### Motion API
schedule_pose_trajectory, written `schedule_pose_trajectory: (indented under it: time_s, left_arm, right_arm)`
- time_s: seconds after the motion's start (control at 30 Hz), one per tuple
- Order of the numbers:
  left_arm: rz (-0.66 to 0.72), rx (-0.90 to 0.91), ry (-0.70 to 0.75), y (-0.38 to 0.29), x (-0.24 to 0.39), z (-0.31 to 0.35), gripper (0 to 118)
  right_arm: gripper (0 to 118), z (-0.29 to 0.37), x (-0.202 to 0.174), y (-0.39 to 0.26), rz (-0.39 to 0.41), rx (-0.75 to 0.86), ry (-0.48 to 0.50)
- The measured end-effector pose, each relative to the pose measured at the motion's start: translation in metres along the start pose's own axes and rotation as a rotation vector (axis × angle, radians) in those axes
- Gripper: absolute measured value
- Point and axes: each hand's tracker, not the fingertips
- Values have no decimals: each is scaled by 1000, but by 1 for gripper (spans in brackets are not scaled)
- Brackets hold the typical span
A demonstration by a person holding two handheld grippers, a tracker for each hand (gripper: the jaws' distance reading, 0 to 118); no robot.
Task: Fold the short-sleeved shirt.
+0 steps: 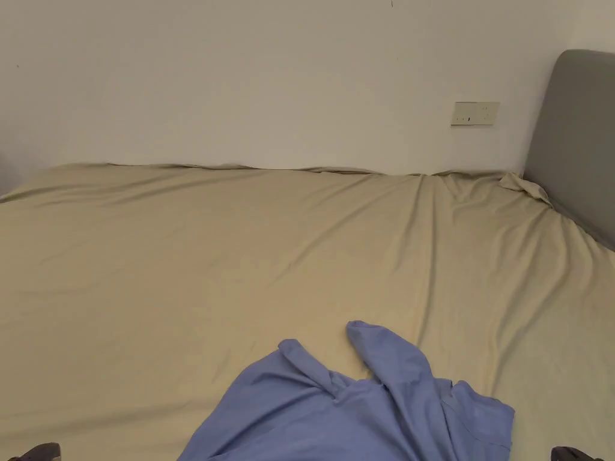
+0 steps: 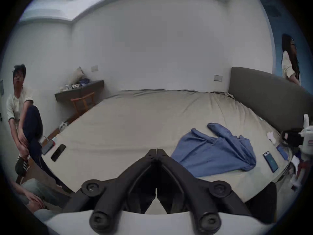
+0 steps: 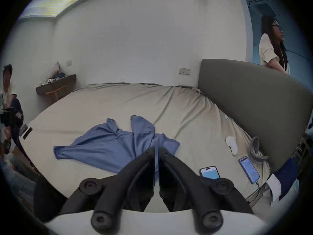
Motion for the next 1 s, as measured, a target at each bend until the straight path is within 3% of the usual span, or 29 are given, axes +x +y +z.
schedule_pose_trajectory:
  time_s: [0.33,0.37,0.4,0.43,0.53,0.73,0.77,0.8,0.83,0.87,1.0]
  left_arm:
    - [15,-157,-81,-22,11,-41,3]
    - [48,-177,-98,-28,8,-52,29]
    - [102,-201,-121,-35,1,-69,79]
    - [136,-267,-122,-40,-4,-88,102]
    - [245,-395,-126,-59,-15,-144,102]
    - [199,-553,-86,-93,-16,-223,100]
    - [185,-554,-92,-97,-15,-230,91]
    - [177,-551,-89,-100,-14,-232,71]
    - [174,-543,-87,-104,-14,-234,26]
    - [188,-530,-93,-104,-16,-235,6]
    - [205,-514,-99,-104,-16,-233,5]
  right_arm:
    - [6,-3,-10,2,17,-3,38]
    - [6,-4,-10,2,21,-5,42]
    - [6,-6,-10,1,18,-9,52]
    - [6,-8,-10,2,14,-17,60]
    - [6,-15,-13,2,25,-33,63]
    - [6,-41,-19,1,50,-95,54]
    - [6,-46,-21,0,56,-107,50]
    - [6,-51,-22,-2,63,-118,47]
    - [6,-56,-23,-3,67,-129,47]
    - [6,-61,-24,-4,69,-144,48]
    - [6,-79,-28,-11,69,-191,63]
